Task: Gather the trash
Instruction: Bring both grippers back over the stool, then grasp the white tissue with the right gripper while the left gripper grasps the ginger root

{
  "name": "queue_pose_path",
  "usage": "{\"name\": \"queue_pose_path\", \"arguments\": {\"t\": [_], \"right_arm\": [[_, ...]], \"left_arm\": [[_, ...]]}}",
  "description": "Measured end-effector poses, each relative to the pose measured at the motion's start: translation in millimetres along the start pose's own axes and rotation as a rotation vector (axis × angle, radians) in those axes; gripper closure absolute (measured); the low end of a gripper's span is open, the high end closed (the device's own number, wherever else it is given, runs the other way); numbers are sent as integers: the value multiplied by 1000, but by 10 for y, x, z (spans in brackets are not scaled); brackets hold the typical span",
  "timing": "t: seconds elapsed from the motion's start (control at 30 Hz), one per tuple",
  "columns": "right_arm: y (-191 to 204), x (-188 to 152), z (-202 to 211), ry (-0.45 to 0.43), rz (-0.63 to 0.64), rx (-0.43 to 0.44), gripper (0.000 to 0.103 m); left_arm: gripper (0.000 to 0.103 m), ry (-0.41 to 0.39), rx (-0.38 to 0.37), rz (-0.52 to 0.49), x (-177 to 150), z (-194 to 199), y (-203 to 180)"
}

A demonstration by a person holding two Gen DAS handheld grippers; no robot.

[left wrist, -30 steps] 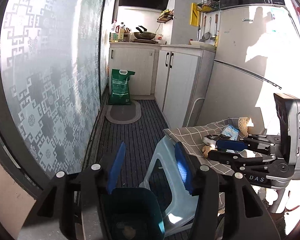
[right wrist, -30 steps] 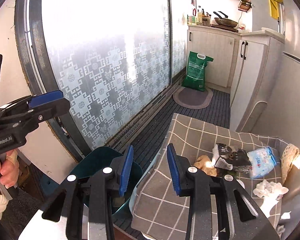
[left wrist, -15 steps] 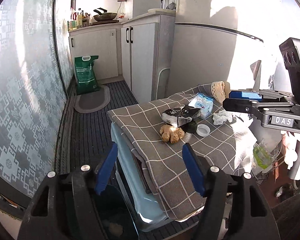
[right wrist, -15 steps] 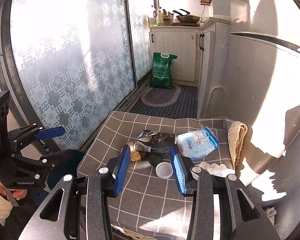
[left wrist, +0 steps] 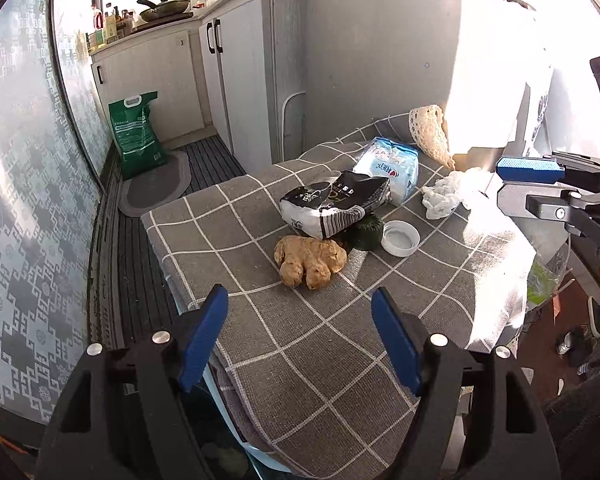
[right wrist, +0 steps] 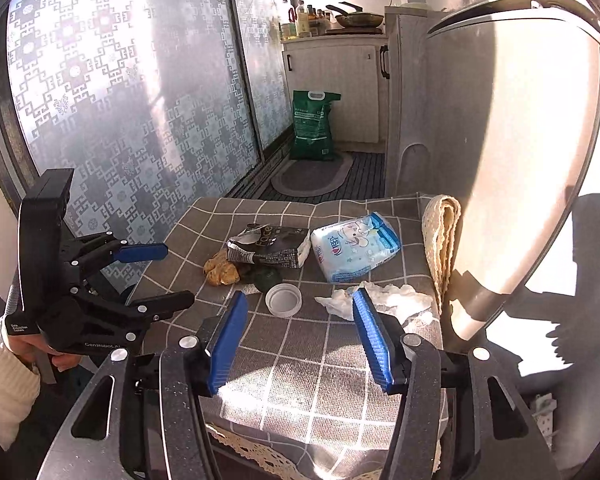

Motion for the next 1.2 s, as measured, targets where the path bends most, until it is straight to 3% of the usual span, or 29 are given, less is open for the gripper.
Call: {"name": "queue_pose_path", "arguments": {"t": [0.53, 0.77, 0.83, 0.9, 1.07, 1.2], "right_arm": [[-232, -168, -77, 74, -5, 21, 47], [-340, -238, -45, 87, 11, -18, 45], [-331, -244, -34, 87, 33, -30, 45], [-332, -254, -32, 90, 49, -45, 45], [-362, -285, -77, 114, 71, -74, 45], [-355, -238, -112, 113, 89, -83, 54]], "left_arm": [[27, 46, 13, -2, 204, -375, -126], [36, 66, 15, -35, 236, -494, -277], [42, 72, 6, -22, 257, -506, -286], [56, 76, 17, -10, 273, -522, -280], [56, 69, 16, 1, 275, -520, -274], [56, 70, 9, 41, 280, -485, -223]]}}
Point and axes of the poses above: each gripper's, at about its wrist camera, not at the fingertips, and z roughly against the way its jaws point, y to its left, x to its top, the point moved 5 cm from there along -z, roughly the way its jaws point, and after that the axes turned 13 degrees about x, right-handed, at the moved point
